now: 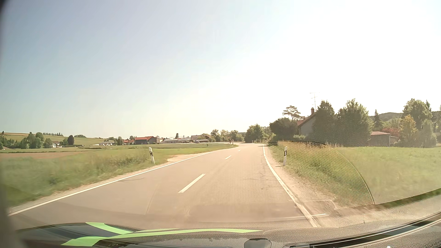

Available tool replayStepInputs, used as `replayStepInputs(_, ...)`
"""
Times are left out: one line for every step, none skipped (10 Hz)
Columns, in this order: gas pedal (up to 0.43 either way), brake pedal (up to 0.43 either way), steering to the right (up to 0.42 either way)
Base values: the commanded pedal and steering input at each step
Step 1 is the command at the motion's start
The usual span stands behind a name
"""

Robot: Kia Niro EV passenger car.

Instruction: Follow the waypoints while adhering to traffic rules and regulations

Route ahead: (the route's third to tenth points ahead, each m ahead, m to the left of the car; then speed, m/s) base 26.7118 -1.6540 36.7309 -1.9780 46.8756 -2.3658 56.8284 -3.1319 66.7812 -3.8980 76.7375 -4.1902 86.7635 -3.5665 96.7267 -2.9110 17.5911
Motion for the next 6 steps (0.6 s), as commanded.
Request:
replayStepInputs(0.118, 0.0, 0.015)
replayStepInputs(0.118, 0.0, 0.015)
replayStepInputs(0.118, 0.0, 0.015)
replayStepInputs(0.118, 0.0, 0.015)
replayStepInputs(0.11, 0.0, 0.013)
replayStepInputs(0.098, 0.0, 0.011)
